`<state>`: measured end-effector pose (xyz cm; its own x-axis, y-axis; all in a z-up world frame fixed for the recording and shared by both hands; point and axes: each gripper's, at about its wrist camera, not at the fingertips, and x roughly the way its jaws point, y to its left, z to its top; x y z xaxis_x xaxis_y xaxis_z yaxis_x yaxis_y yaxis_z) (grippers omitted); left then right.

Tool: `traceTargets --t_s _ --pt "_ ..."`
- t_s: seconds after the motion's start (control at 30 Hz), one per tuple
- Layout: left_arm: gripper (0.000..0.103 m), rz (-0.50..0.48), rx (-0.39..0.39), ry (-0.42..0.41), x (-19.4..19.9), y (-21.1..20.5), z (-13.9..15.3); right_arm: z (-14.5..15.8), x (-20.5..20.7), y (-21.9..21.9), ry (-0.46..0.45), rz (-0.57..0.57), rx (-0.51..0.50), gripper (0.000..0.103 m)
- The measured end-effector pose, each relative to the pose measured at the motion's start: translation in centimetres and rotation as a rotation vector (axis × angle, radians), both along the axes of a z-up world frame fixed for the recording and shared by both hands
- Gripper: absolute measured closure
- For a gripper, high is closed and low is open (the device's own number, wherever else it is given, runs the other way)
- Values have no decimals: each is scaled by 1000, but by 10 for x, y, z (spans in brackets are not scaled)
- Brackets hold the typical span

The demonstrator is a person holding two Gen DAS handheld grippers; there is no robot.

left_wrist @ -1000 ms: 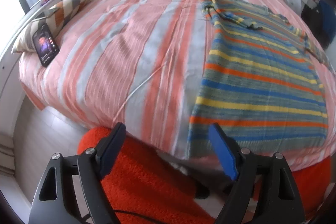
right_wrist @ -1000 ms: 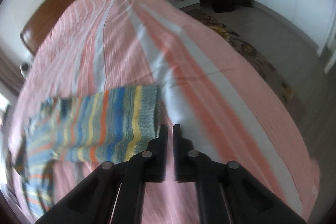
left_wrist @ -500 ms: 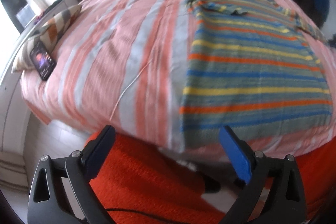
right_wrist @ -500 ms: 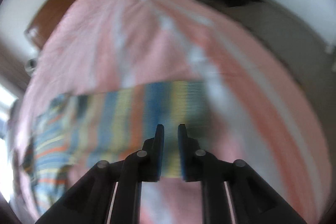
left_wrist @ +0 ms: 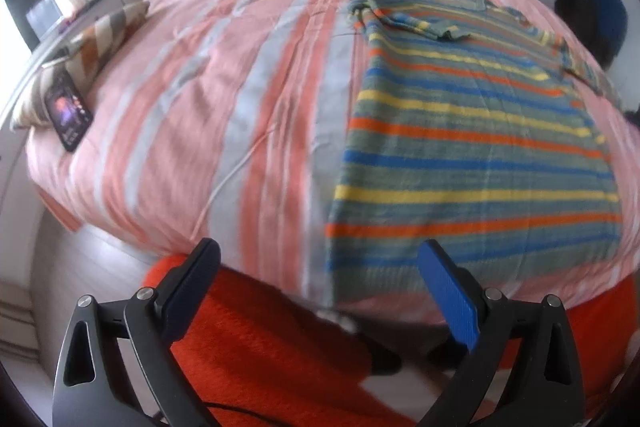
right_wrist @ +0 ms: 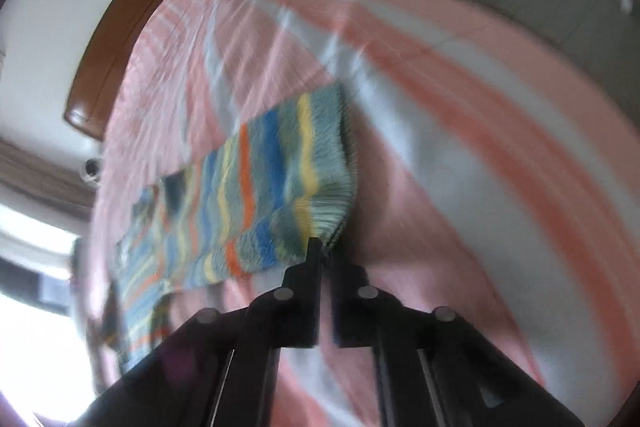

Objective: Fold small clothes

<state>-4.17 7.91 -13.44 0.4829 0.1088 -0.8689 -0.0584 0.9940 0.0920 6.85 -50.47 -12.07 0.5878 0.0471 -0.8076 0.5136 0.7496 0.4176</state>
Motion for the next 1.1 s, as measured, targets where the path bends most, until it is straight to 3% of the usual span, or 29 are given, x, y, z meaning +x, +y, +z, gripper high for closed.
traceTargets --t_s 0.13,0.2,0.33,0.4,0.43,0.5,0.57,0.6,0.63,0.7,0.8,0.83,0.9,0.93,0.97,1.03,1.1 --pt "4 22 24 36 0 12 -12 -13 -10 -8 86 -36 -30 101" --pt "4 26 38 39 5 14 -12 -14 -10 -9 87 -42 -33 101" --pt "4 -36 52 -55 24 10 21 -5 -6 0 96 10 -111 98" --pt "4 -71 73 -128 39 5 45 0 -8 7 91 29 -137 84" --pt "4 -98 80 -187 51 -1 64 5 -14 9 79 33 -142 68" --pt "4 -149 71 -281 69 -12 89 19 -35 17 39 26 -183 50" --pt "3 -271 55 -393 94 -35 104 31 -55 28 2 44 -224 47" --pt "3 -342 58 -399 107 -45 101 35 -68 35 -21 62 -223 47" --pt "3 -472 78 -350 128 -67 89 37 -79 41 -34 71 -217 46" --pt "3 -600 124 -254 156 -96 60 36 -101 55 -51 88 -194 45" --pt "3 -619 225 -169 201 -124 7 29 -131 82 -73 128 -156 45" --pt "6 -585 242 -135 219 -128 -12 26 -141 92 -78 144 -157 45" --pt "41 -501 229 -77 242 -124 -33 21 -156 114 -89 166 -170 45" --pt "82 -421 151 -33 255 -113 -38 17 -165 126 -93 184 -175 45" --pt "92 -343 105 -31 262 -100 -35 15 -166 135 -91 199 -177 45" --pt "92 -189 -53 -97 264 -59 -9 10 -174 153 -90 242 -189 45" --pt "93 -75 -114 -147 263 -18 13 9 -178 163 -101 266 -207 45"
